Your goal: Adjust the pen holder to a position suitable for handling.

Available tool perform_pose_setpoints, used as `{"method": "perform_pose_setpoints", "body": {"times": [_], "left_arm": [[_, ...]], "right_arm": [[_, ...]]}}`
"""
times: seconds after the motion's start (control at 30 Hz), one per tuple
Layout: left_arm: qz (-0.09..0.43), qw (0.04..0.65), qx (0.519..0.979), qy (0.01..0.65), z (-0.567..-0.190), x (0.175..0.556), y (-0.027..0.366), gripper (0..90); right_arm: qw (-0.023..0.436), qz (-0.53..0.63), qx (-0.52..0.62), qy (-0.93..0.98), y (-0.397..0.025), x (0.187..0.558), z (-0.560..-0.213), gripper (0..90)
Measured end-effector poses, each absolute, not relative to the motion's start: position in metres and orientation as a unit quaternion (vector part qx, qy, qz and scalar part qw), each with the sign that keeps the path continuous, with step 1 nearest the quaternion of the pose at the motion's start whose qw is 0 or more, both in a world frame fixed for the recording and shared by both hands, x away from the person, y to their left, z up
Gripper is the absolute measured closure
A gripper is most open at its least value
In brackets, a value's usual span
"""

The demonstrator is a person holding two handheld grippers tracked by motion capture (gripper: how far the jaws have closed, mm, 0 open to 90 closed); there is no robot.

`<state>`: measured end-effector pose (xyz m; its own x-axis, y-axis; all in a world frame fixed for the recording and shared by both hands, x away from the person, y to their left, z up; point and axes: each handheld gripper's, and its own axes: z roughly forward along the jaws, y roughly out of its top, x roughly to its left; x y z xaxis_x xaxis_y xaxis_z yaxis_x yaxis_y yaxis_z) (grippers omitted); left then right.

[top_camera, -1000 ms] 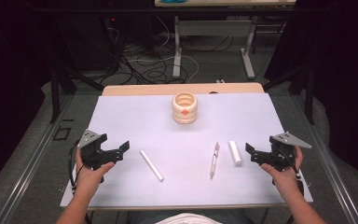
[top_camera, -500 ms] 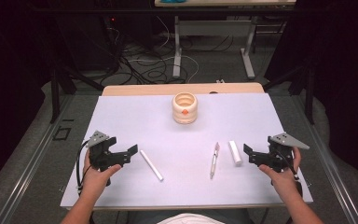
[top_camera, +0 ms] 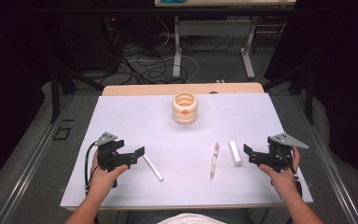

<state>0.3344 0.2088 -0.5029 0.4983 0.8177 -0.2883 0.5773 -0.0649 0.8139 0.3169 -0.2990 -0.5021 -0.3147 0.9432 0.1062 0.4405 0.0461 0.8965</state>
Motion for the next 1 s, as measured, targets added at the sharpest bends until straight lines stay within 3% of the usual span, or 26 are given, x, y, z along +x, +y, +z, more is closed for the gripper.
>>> {"method": "perform_pose_setpoints", "body": {"times": [0.5, 0.67, 1.0], "left_arm": [[0.074, 0.479, 0.724, 0.491, -0.492, 0.355, 0.169, 4.7], [0.087, 0.479, 0.717, 0.499, -0.478, 0.367, 0.153, 15.9], [0.117, 0.484, 0.713, 0.494, -0.448, 0.393, 0.123, 18.4]], "right_arm": [[0.268, 0.452, 0.524, 0.67, -0.298, 0.32, -0.506, 0.5], [0.266, 0.453, 0.527, 0.668, -0.299, 0.319, -0.506, 1.2], [0.266, 0.451, 0.53, 0.667, -0.3, 0.32, -0.505, 1.8]]}}
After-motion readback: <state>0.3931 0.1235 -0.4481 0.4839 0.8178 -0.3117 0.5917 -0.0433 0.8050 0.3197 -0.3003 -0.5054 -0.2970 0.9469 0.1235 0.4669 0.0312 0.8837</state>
